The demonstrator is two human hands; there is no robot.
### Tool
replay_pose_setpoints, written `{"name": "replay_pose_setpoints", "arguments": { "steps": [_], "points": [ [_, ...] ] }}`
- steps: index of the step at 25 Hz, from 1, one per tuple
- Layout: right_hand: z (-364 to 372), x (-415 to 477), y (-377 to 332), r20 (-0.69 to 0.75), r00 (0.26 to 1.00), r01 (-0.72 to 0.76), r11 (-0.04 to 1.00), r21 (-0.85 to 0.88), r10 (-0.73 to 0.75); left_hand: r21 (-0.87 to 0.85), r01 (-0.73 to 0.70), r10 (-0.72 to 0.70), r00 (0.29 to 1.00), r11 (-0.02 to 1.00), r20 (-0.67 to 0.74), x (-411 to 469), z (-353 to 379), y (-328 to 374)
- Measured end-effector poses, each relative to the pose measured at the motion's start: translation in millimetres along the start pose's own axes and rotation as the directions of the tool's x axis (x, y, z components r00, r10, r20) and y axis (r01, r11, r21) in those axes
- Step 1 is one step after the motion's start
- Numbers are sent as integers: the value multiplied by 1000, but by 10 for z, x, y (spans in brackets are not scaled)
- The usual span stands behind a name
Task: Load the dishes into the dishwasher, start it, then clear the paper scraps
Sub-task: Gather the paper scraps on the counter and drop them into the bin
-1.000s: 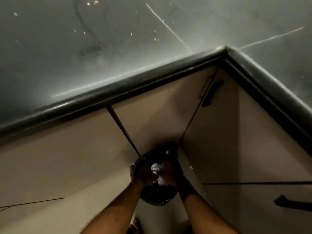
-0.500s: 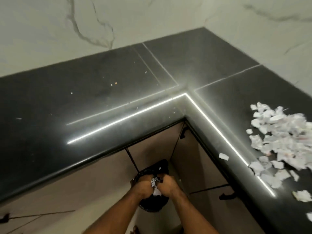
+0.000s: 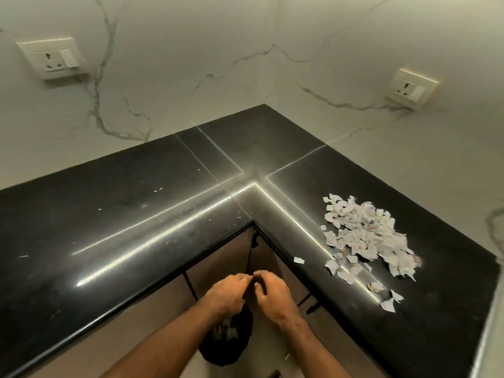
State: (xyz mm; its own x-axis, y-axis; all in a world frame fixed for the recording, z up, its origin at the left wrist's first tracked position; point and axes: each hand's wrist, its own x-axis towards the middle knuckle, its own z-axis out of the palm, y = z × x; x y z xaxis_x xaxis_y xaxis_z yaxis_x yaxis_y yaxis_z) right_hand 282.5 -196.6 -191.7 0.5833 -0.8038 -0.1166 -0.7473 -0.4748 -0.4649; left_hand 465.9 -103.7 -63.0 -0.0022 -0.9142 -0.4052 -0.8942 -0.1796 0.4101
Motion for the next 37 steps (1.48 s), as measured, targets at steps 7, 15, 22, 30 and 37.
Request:
{"name": "replay_pose_setpoints", "arguments": {
  "steps": [7, 15, 22, 30, 37],
  "points": [
    [-1248, -591, 5, -30, 999, -17, 991, -136, 13, 190, -178, 171, 984, 965, 52, 288, -370, 611],
    [-1893, -1083, 748, -200, 977, -86, 996, -31, 78, 240, -230, 206, 971, 943, 122, 800, -386, 1415],
    [-1824, -1400, 1313, -307, 828, -500, 866, -24, 469, 305, 84, -130, 982, 949, 134, 1312, -286, 2120],
    [-2239, -1048, 1555, -240, 961, -140, 990, -5, 135, 484, -20, -85, 978, 875, 193, 1520, -379, 2385],
    [-2668, -603, 2390, -260, 892, -354, 929, 112, 371, 564, -61, -93, 966, 824, 241, 1690, -384, 2471]
  ]
}}
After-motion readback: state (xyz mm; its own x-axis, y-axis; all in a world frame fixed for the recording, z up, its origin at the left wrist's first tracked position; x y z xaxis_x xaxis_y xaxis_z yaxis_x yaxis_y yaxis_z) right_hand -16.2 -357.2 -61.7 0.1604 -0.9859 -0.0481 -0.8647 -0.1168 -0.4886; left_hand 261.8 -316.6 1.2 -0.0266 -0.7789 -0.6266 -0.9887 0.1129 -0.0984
